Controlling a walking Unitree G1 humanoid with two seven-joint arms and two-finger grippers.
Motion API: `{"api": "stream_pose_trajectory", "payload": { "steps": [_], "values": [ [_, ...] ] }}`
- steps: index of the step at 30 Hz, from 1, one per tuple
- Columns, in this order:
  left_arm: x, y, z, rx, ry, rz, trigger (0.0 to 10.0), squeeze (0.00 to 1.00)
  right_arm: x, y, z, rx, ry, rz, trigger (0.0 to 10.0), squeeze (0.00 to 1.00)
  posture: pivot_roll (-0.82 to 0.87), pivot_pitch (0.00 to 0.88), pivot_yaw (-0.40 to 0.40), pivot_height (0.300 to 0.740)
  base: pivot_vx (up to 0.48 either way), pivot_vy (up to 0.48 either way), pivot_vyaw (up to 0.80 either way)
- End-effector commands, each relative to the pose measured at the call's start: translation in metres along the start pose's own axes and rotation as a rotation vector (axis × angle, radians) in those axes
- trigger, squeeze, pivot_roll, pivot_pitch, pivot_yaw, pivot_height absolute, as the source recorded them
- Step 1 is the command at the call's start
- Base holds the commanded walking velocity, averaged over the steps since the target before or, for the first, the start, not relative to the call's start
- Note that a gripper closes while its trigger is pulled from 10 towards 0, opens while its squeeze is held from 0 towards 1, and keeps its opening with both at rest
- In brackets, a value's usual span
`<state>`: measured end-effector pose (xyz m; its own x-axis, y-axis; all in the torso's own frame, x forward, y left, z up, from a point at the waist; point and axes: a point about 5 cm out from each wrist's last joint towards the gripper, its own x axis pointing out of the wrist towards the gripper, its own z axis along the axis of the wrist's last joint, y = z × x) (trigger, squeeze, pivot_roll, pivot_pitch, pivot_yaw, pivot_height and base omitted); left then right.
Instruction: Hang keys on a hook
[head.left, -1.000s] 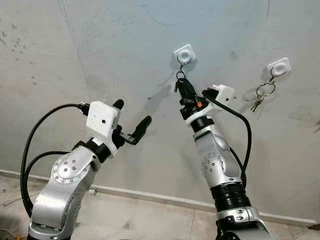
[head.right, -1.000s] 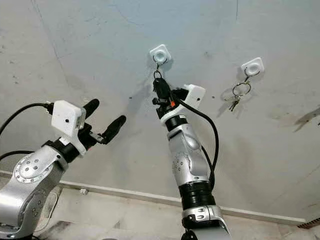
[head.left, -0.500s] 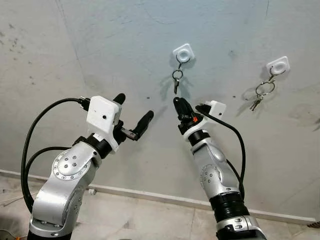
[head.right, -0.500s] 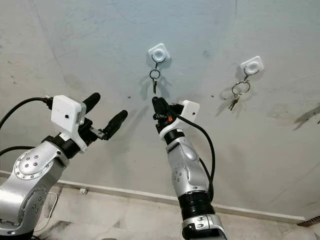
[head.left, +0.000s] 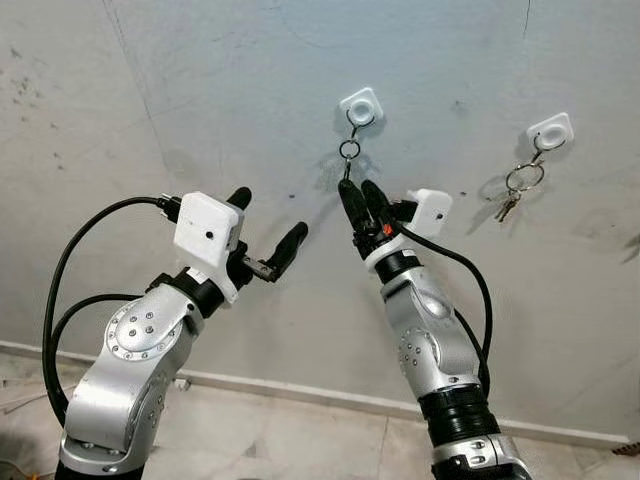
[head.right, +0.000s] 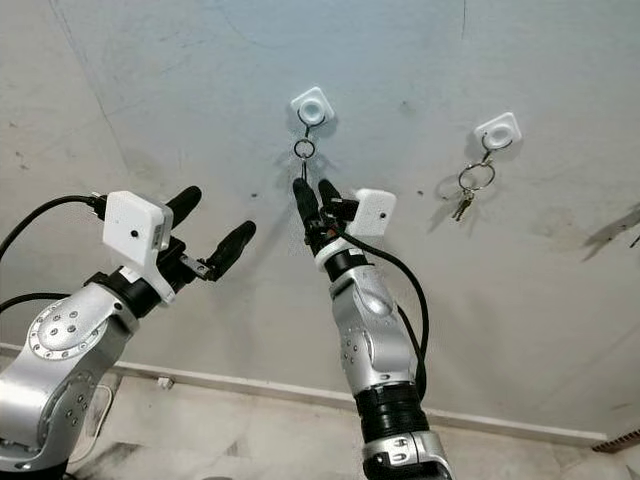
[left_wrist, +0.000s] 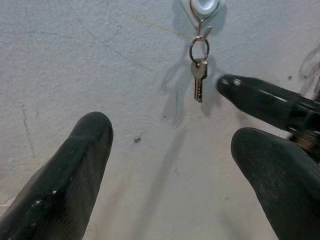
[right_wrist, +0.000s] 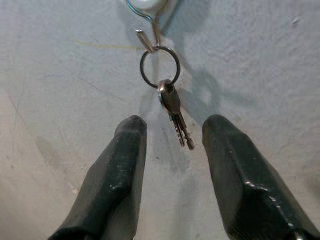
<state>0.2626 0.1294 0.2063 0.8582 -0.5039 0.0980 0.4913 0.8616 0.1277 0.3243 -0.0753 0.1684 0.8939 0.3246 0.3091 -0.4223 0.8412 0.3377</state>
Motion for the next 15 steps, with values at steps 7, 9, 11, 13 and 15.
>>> {"api": "stream_pose_trajectory", "payload": {
  "steps": [7,9,11,13,15],
  "values": [
    [0.003,-0.004,-0.011,-0.021,0.008,0.014,10.0,0.00,-0.028,-0.021,0.022,-0.098,-0.014,-0.069,10.0,1.00,0.27,0.002,-0.027,0.740,0.000,0.000,0.00],
    [0.003,-0.005,-0.012,-0.024,0.009,0.015,10.0,0.00,-0.036,-0.024,0.025,-0.116,-0.010,-0.088,10.0,1.00,0.26,0.000,-0.030,0.740,0.000,0.000,0.00],
    [0.002,-0.006,-0.014,-0.026,0.010,0.016,10.0,0.00,-0.044,-0.027,0.028,-0.138,-0.005,-0.112,10.0,1.00,0.24,0.000,-0.033,0.740,0.000,0.000,0.00],
    [0.001,-0.007,-0.020,-0.034,0.023,0.024,10.0,0.00,-0.055,-0.030,0.030,-0.172,0.005,-0.145,10.0,1.00,0.22,0.000,-0.039,0.740,0.000,0.000,0.00],
    [-0.002,-0.005,-0.026,-0.038,0.049,0.043,10.0,0.00,-0.064,-0.026,0.030,-0.169,0.018,-0.127,10.0,1.00,0.22,0.000,-0.050,0.740,0.000,0.000,0.00]
  ]
}}
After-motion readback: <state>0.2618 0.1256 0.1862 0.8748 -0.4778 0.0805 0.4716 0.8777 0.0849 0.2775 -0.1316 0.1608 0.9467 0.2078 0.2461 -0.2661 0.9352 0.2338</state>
